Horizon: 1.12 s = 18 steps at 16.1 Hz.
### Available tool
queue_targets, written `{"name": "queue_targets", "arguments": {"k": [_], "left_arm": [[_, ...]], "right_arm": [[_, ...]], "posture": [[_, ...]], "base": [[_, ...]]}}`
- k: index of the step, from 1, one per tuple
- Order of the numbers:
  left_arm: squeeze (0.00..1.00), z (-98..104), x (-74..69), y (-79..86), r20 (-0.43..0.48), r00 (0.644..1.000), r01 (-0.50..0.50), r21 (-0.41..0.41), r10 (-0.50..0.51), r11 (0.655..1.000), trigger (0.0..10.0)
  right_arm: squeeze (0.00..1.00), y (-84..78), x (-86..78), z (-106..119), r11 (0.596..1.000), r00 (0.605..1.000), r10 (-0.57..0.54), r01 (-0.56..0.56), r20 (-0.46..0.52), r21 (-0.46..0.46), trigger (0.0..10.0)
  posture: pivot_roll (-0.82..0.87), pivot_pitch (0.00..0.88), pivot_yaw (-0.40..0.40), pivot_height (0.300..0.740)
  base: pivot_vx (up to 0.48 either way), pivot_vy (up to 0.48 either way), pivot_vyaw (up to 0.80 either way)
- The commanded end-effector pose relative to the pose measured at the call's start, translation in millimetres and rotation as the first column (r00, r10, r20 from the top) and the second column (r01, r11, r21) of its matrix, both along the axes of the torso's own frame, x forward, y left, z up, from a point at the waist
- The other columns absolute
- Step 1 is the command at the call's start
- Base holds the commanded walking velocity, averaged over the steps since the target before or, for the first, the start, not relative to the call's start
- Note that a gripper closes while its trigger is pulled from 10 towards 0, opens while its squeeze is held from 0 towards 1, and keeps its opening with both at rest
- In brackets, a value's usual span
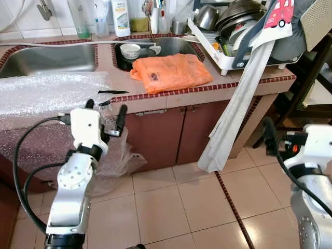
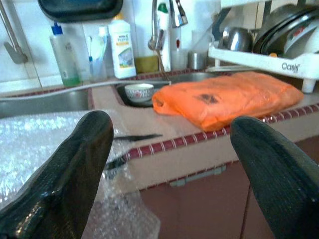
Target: Kitchen organization
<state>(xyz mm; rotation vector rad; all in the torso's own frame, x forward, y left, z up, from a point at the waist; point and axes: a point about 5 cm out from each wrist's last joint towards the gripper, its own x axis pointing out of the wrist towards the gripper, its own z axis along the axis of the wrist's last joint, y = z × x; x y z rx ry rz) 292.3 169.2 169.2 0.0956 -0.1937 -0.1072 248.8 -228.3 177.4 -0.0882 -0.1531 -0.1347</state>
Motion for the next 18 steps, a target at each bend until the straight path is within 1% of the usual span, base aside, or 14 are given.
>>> {"name": "queue_targets", "arguments": {"k": [1, 2, 3, 4, 5, 6, 8, 11, 12, 13, 15, 17, 18], "left_arm": [[0.00, -9.1, -2.2, 0.0, -0.033, 0.999, 0.005, 0.012, -0.005, 1.000, 10.0], [0.00, -13.5, -3.9, -0.2, -0.051, 0.999, 0.005, 0.007, -0.005, 1.000, 10.0], [0.00, -14.3, -3.9, 1.5, -0.061, 0.998, -0.007, -0.011, 0.006, 1.000, 10.0], [0.00, -15.2, -2.6, 4.2, -0.073, 0.997, -0.023, -0.028, 0.021, 0.999, 10.0], [0.00, -15.2, -1.4, 5.0, -0.074, 0.997, -0.026, -0.030, 0.024, 0.999, 10.0], [0.00, -15.6, -0.8, 3.7, -0.077, 0.997, -0.020, -0.029, 0.017, 0.999, 10.0], [0.00, -18.3, -0.4, 0.2, -0.092, 0.996, -0.012, -0.025, 0.010, 1.000, 10.0], [0.00, -21.7, -0.1, -3.3, -0.111, 0.994, -0.012, -0.035, 0.008, 0.999, 10.0], [0.00, -22.8, 0.4, -4.1, -0.124, 0.992, -0.010, -0.046, 0.005, 0.999, 10.0], [0.00, -25.2, 1.6, -5.9, -0.165, 0.986, -0.004, -0.099, -0.012, 0.995, 10.0], [0.00, -24.8, 3.0, -6.7, -0.175, 0.984, 0.008, -0.109, -0.027, 0.994, 10.0], [0.00, -25.9, 4.5, -7.4, -0.174, 0.984, 0.010, -0.099, -0.028, 0.995, 10.0], [0.00, -27.0, 4.7, -8.1, -0.179, 0.983, 0.014, -0.101, -0.032, 0.995, 10.0]], "right_arm": [[0.00, -2.5, -2.9, -3.9, 1.000, 1.000, -0.002, 0.002, -0.015, 0.014, 10.0], [0.00, -1.9, -5.0, -6.5, 1.000, 1.000, 0.006, -0.006, -0.016, 0.026, 10.0], [0.00, -2.1, -5.4, -9.1, 1.000, 0.999, -0.009, 0.009, -0.035, 0.005, 10.0], [0.00, -1.8, -6.2, -13.4, 1.000, 0.998, -0.015, 0.016, -0.055, 0.014, 10.0], [0.00, 1.5, -7.2, -16.0, 1.000, 0.998, -0.003, 0.002, -0.065, -0.012, 10.0], [0.00, 3.8, -7.7, -17.6, 1.000, 0.997, 0.006, -0.007, -0.071, -0.015, 10.0], [0.00, 8.6, -8.4, -20.6, 1.000, 0.996, 0.021, -0.021, -0.082, -0.007, 10.0], [0.00, 7.3, -6.9, -20.8, 1.000, 0.996, 0.016, -0.016, -0.084, -0.001, 10.0], [0.00, 7.2, -6.5, -20.7, 1.000, 0.996, 0.015, -0.015, -0.084, -0.001, 10.0], [0.00, 7.0, -5.7, -20.5, 1.000, 0.996, 0.013, -0.013, -0.083, -0.001, 10.0], [0.00, 7.4, -5.4, -19.9, 1.000, 0.997, 0.010, -0.010, -0.080, -0.002, 10.0], [0.00, 4.9, -7.4, -19.9, 0.998, 0.998, -0.018, 0.022, -0.061, 0.064, 10.0], [0.00, 2.6, -8.0, -19.9, 0.996, 0.997, -0.040, 0.045, -0.059, 0.082, 10.0]], "posture": [[-0.05, 0.093, -0.005, 0.740], [-0.05, 0.093, -0.004, 0.740], [-0.05, 0.092, -0.005, 0.740], [-0.05, 0.092, -0.004, 0.740], [-0.05, 0.091, -0.007, 0.740], [-0.05, 0.090, -0.008, 0.740], [-0.05, 0.090, -0.010, 0.740], [-0.06, 0.088, -0.009, 0.740], [-0.06, 0.088, -0.009, 0.740], [-0.06, 0.088, -0.008, 0.740], [-0.06, 0.093, -0.005, 0.740], [-0.06, 0.096, -0.006, 0.740], [-0.06, 0.096, -0.007, 0.740]], "base": [[0.000, 0.000, 0.00], [0.000, 0.000, 0.00], [0.000, 0.000, 0.00], [0.000, 0.000, 0.00], [0.000, 0.000, 0.00], [0.000, 0.000, 0.00], [0.000, 0.000, 0.80], [0.000, 0.000, 0.80], [0.000, 0.000, 0.80], [0.000, 0.000, 0.80], [0.000, 0.000, 0.80], [0.000, 0.000, 0.00], [0.000, 0.000, 0.00]]}}
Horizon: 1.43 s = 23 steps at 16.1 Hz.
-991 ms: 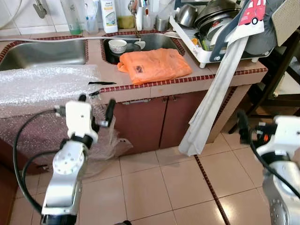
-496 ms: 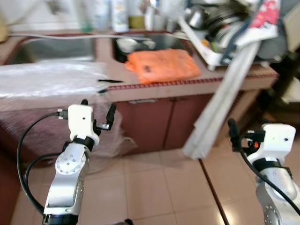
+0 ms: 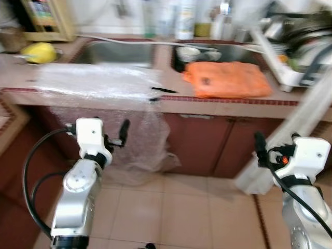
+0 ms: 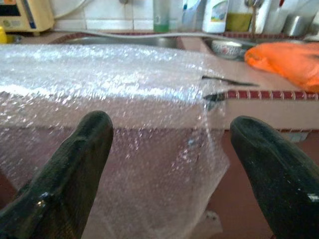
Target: Kitchen organization
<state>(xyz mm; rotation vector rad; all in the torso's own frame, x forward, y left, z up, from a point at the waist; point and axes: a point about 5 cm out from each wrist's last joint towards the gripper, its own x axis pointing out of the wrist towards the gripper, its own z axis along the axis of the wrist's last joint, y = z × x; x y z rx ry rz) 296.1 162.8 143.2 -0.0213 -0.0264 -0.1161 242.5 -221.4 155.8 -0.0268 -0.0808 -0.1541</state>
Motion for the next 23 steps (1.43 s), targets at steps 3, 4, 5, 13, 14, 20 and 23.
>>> {"name": "queue_targets", "arguments": {"k": [3, 4, 5, 13, 14, 20, 23], "left_arm": [[0.00, -1.9, 1.3, -4.5, -0.034, 0.999, 0.033, -0.023, -0.034, 0.999, 10.0], [0.00, -1.7, 1.5, -4.7, -0.033, 0.999, 0.034, -0.017, -0.035, 0.999, 10.0], [0.00, -2.3, 2.0, -4.7, -0.036, 0.999, 0.035, -0.017, -0.035, 0.999, 10.0], [0.00, -5.3, 3.0, -5.1, -0.060, 0.997, 0.037, -0.022, -0.038, 0.999, 10.0], [0.00, -5.2, 3.0, -5.2, -0.060, 0.997, 0.037, -0.021, -0.038, 0.999, 10.0], [0.00, -4.9, 3.9, -6.3, -0.064, 0.997, 0.044, -0.016, -0.045, 0.999, 10.0], [0.00, -2.0, 7.3, -8.4, -0.060, 0.997, 0.044, -0.016, -0.045, 0.999, 10.0]], "right_arm": [[0.00, -2.7, 0.2, -0.4, 1.000, 1.000, -0.023, 0.023, -0.013, 0.017, 10.0], [0.00, -0.9, 0.5, -0.9, 1.000, 0.999, -0.027, 0.027, -0.019, -0.008, 10.0], [0.00, -0.5, 0.9, -2.2, 0.997, 0.998, -0.055, 0.054, -0.028, -0.061, 10.0], [0.00, -2.5, 1.8, -3.9, 0.995, 0.995, -0.095, 0.094, -0.027, -0.039, 10.0], [0.00, -0.1, 2.1, -4.4, 0.997, 0.996, -0.077, 0.077, -0.035, -0.015, 10.0], [0.00, 2.4, 1.0, -3.8, 0.998, 0.998, -0.058, 0.058, -0.030, -0.009, 10.0], [0.00, 3.7, 3.0, -0.8, 0.999, 0.998, -0.053, 0.052, -0.017, -0.014, 10.0]], "posture": [[-0.07, 0.098, -0.009, 0.740], [-0.07, 0.098, -0.009, 0.740], [-0.07, 0.099, -0.009, 0.740], [-0.07, 0.098, -0.006, 0.740], [-0.07, 0.098, -0.006, 0.740], [-0.07, 0.098, 0.000, 0.740], [-0.06, 0.095, 0.001, 0.740]], "base": [[0.000, 0.000, 0.00], [0.000, 0.000, 0.00], [0.000, 0.000, 0.00], [0.000, 0.282, 0.00], [0.000, 0.480, 0.00], [0.000, 0.480, 0.00], [0.000, 0.480, 0.00]]}}
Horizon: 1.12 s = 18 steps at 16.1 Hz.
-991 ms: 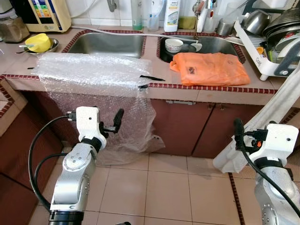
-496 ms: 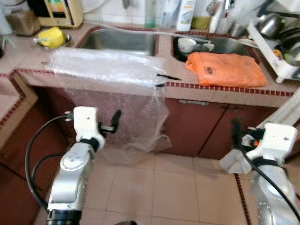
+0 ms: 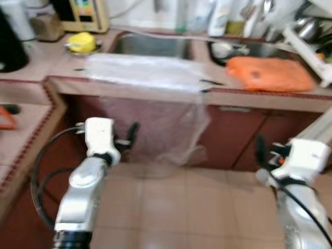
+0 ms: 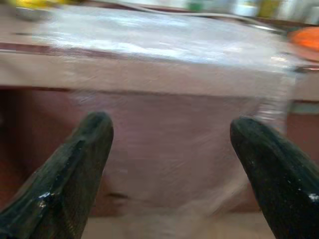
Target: Kitchen organization
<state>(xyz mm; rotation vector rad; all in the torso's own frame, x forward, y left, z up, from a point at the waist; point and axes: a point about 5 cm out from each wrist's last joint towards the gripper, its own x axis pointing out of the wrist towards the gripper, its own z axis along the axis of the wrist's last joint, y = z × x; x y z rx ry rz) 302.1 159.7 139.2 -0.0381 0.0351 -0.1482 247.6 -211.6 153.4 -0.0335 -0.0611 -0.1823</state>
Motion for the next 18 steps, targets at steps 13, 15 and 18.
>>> {"name": "queue_targets", "arguments": {"k": [13, 15, 18], "left_arm": [[0.00, 13.9, 1.8, -6.5, 0.084, 0.996, 0.036, -0.006, -0.035, 0.999, 10.0], [0.00, 12.0, 1.2, -7.1, 0.083, 0.996, 0.036, -0.017, -0.035, 0.999, 10.0], [0.00, 13.9, 0.9, -10.9, 0.094, 0.994, 0.052, -0.021, -0.049, 0.998, 10.0]], "right_arm": [[0.00, -6.9, 7.4, 3.6, 0.999, 0.998, -0.051, 0.052, 0.030, -0.015, 10.0], [0.00, -1.0, 8.8, 2.7, 0.997, 1.000, -0.021, 0.021, 0.011, -0.075, 10.0], [0.00, 2.6, 8.2, 3.3, 0.999, 1.000, -0.004, 0.005, 0.021, -0.045, 10.0]], "posture": [[-0.04, 0.072, -0.014, 0.740], [-0.04, 0.070, -0.015, 0.740], [-0.04, 0.074, -0.017, 0.740]], "base": [[0.000, 0.121, 0.00], [0.000, 0.000, 0.00], [0.176, 0.000, 0.00]]}}
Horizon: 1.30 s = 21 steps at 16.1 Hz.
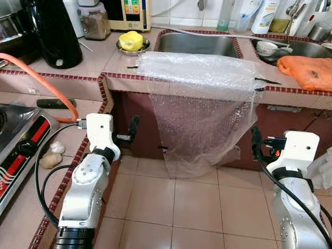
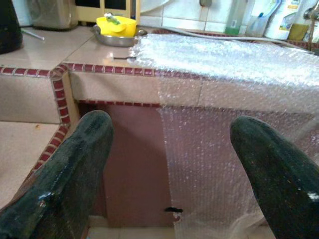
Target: Kitchen organization
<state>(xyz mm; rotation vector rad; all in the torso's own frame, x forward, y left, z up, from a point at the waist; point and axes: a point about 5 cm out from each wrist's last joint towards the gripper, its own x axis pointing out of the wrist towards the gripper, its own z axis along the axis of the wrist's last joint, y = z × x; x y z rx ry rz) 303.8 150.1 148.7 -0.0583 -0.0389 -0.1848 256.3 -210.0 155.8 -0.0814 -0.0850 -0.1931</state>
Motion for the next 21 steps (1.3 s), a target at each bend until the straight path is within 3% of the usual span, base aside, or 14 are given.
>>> {"name": "queue_targets", "arguments": {"k": [1, 21], "left_arm": [[0.00, 4.2, -1.0, -1.6, 0.020, 1.000, 0.017, 0.001, -0.017, 1.000, 10.0], [0.00, 2.6, -2.1, -8.6, 0.016, 0.999, 0.045, -0.021, -0.045, 0.999, 10.0]], "right_arm": [[0.00, 1.1, -0.4, 1.0, 1.000, 1.000, 0.010, -0.010, 0.002, 0.006, 10.0], [0.00, 11.1, -2.2, 2.9, 0.997, 0.996, 0.082, -0.082, 0.015, 0.005, 10.0]], "posture": [[-0.05, 0.075, -0.018, 0.740], [-0.05, 0.080, -0.026, 0.740]], "base": [[0.255, 0.000, 0.00], [0.360, 0.000, 0.00]]}}
